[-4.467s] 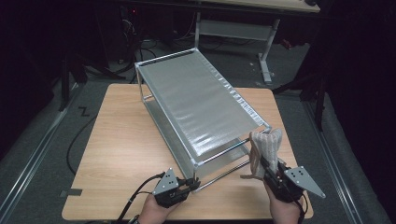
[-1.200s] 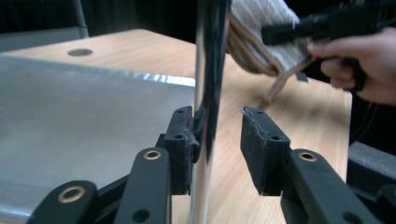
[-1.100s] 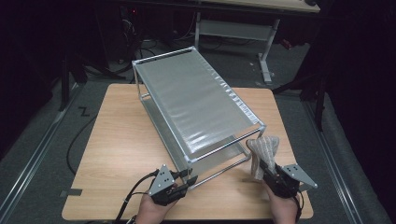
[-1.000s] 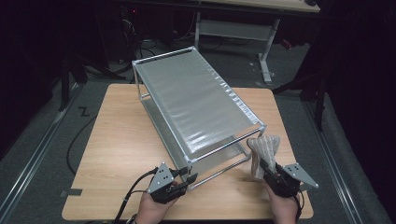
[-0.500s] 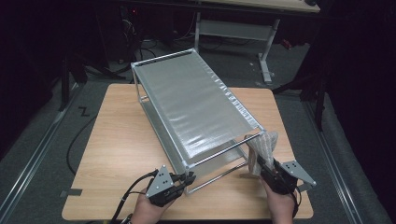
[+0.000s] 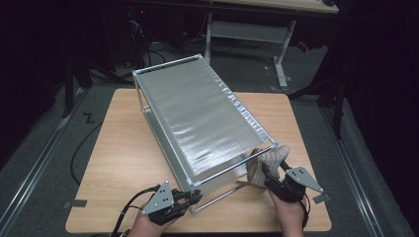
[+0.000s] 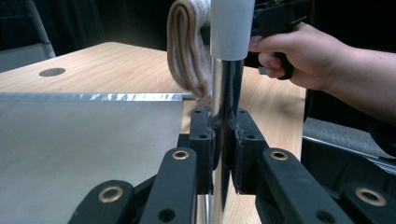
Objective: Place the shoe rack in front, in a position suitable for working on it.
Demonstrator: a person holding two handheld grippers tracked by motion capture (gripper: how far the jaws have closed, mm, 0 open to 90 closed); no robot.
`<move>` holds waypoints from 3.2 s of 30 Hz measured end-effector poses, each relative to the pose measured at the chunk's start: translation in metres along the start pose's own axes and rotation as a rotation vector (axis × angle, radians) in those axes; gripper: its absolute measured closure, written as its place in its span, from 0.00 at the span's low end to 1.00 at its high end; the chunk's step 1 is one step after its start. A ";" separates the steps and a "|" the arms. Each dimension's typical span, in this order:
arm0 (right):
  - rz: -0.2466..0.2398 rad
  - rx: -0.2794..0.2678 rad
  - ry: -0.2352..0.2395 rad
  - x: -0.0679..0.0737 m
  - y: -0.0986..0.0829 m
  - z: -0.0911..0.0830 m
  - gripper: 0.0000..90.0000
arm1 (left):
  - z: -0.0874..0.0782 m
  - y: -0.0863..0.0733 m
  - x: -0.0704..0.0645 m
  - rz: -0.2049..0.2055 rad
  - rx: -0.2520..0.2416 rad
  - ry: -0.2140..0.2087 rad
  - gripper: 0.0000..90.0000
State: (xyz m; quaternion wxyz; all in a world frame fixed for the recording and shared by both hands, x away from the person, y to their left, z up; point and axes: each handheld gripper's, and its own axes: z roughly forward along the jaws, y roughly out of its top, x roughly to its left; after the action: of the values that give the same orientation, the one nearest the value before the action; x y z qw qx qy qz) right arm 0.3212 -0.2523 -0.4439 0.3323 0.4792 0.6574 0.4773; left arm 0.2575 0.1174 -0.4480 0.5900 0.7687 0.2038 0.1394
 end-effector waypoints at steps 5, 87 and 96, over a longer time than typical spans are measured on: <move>0.008 -0.002 0.013 -0.002 0.005 0.008 0.35 | -0.002 -0.001 -0.001 0.002 -0.002 -0.017 0.90; -0.078 -0.025 0.089 0.010 0.026 0.014 0.59 | -0.014 -0.010 0.009 -0.028 -0.050 0.076 0.89; -0.079 0.158 0.111 0.005 -0.005 0.039 0.62 | -0.014 -0.010 0.011 -0.021 -0.052 0.089 0.89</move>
State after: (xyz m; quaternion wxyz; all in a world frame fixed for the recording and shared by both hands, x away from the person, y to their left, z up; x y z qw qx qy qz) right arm 0.3530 -0.2364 -0.4616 0.2749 0.4505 0.7288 0.4363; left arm 0.2597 0.1366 -0.4543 0.6016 0.7440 0.2342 0.1724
